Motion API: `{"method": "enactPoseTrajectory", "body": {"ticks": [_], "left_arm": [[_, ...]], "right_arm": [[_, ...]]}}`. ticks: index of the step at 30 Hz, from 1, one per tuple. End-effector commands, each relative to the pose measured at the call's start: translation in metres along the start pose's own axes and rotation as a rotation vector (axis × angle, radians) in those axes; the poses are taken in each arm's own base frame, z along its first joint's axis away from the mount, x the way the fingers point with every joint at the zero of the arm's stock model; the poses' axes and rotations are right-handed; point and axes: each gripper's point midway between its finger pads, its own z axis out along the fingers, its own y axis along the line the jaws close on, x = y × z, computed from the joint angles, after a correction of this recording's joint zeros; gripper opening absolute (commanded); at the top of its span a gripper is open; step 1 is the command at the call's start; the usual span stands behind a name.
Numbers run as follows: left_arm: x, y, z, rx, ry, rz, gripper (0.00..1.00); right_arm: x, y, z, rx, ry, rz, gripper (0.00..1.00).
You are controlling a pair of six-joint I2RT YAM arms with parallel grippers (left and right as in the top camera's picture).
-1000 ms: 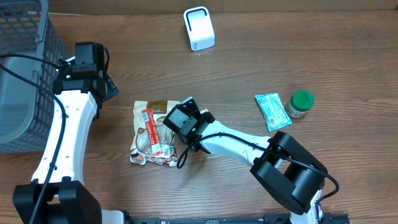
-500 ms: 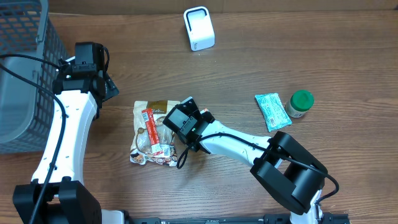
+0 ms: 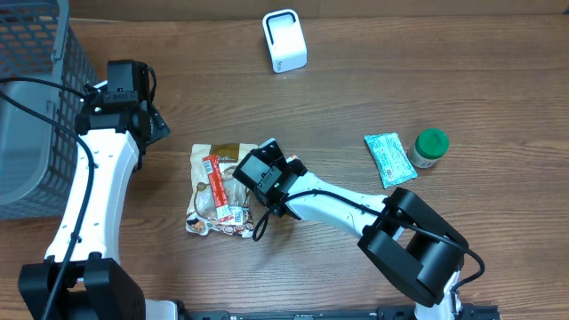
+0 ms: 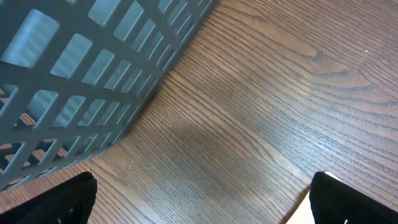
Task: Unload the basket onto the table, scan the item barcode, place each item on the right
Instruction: 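Lower the right gripper and grasp the orange Kleenex pack, then lift the Kleenex pack and hold it under the white barcode scanner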
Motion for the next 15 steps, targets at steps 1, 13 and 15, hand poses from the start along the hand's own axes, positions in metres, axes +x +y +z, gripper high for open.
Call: {"method": "enactPoseTrajectory", "body": {"ticks": [1, 13, 15], "left_arm": [[-0.006, -0.001, -0.003, -0.004, -0.018, 0.014, 1.00], [-0.006, -0.001, -0.003, -0.004, -0.018, 0.014, 1.00], [-0.006, -0.001, -0.003, -0.004, -0.018, 0.014, 1.00]], "right_arm": [[0.000, 0.001, 0.000, -0.013, 0.010, 0.019, 0.03], [-0.047, -0.019, -0.085, -0.225, -0.066, 0.206, 0.03], [-0.051, -0.023, -0.099, -0.296, -0.055, 0.231, 0.03]]}}
